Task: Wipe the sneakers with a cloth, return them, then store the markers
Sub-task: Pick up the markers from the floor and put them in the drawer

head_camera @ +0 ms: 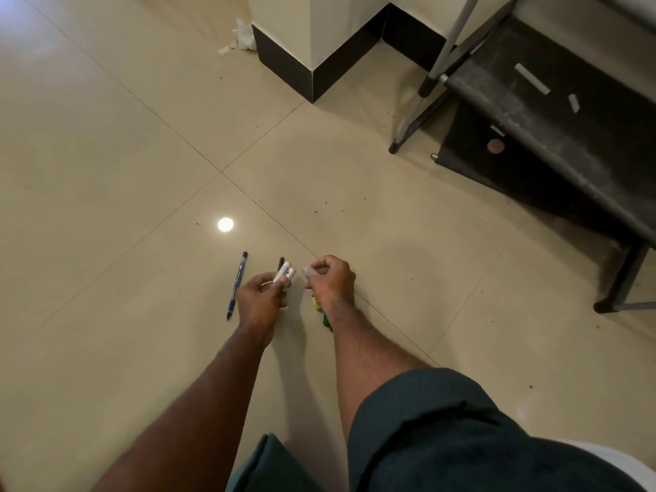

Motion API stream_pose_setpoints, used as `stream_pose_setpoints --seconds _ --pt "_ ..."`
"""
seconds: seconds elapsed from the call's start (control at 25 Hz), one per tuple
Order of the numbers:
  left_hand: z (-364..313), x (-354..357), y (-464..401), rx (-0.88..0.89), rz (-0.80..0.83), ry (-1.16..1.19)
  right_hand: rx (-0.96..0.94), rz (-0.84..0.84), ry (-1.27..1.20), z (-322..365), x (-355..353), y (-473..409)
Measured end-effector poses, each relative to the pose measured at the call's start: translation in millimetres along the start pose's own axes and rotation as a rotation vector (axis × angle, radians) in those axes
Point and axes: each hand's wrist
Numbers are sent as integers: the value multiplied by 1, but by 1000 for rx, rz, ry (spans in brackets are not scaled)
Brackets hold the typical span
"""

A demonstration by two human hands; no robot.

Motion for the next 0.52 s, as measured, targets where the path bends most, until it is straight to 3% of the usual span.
stream_pose_setpoints --seconds 0.16,0.32,0.4,0.52 --pt "7 -34 -14 -71 -201 116 -85 87 415 2 21 13" --pt "19 -35 -10 -71 -238 14 -140 85 525 2 35 26" --pt "18 -31 -7 -54 -221 1 -151 -9 511 2 25 22" --pt "13 -27 -9 -32 -193 -12 -64 -295 383 -4 -6 7"
Point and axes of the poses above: each hand's wrist, its own y-axis away from the middle knuckle, its own x-axis out of the palm, z = x × y, and after that the axes turned 13 degrees about -y, right-handed
